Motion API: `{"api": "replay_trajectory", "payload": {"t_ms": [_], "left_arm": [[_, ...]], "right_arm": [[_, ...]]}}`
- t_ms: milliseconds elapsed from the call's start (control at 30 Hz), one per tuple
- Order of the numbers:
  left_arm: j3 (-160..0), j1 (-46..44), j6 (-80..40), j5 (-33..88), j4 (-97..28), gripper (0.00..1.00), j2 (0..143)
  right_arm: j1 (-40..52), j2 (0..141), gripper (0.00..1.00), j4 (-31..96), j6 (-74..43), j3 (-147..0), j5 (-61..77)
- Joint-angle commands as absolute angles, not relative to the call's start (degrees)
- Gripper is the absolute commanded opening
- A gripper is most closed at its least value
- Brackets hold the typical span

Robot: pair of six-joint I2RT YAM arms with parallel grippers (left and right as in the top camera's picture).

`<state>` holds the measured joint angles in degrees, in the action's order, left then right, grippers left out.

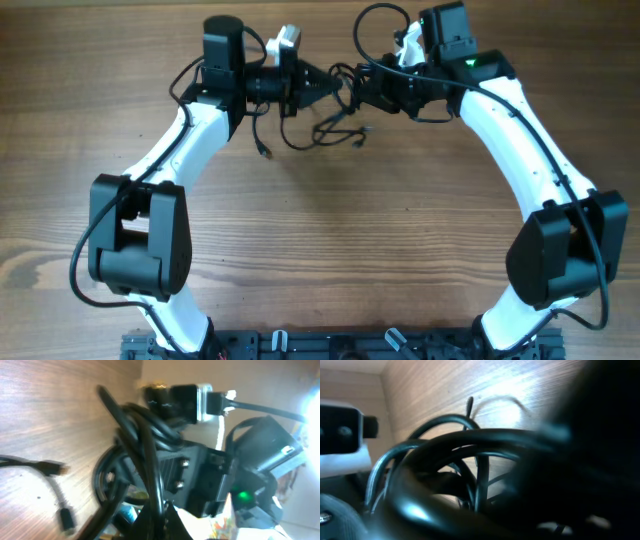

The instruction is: Untangle cables

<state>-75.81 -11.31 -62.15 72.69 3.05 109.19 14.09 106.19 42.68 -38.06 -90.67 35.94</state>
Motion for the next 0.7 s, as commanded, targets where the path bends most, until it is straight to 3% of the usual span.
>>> {"api": "replay_trajectory", "payload": {"t_ms": [0,67,167,400,533,667], "left_arm": [[-76.1,-10.7,-46.0,59.5,-12.8,0.04,109.1],[-76.1,-10.6,-39.0,47.3,-24.3,0.04,109.1],[-76.1,-10.6,-34.2,39.1,-31.5,0.04,109.1],[-76.1,-10.6,-31.7,36.3,-34.6,0.04,109.1],[-76.1,-10.6,-31.7,36.4,-34.6,0.04,109.1],[-76.1,-10.6,-31.7,36.5,-34.6,0.04,109.1]], "right_arm": [[10.8,100.4,0.04,44.2,-33.3,-91.6,38.5],[7.0,97.1,0.04,44.7,-31.4,-91.6,46.8],[-0.2,96.1,0.04,42.5,-30.0,-91.6,66.7],[-12.1,96.1,0.04,39.6,-31.7,-91.6,72.3],[-16.1,96.1,0.04,41.4,-32.1,-91.6,61.7],[-15.9,96.1,0.04,46.8,-33.7,-91.6,30.9]]}}
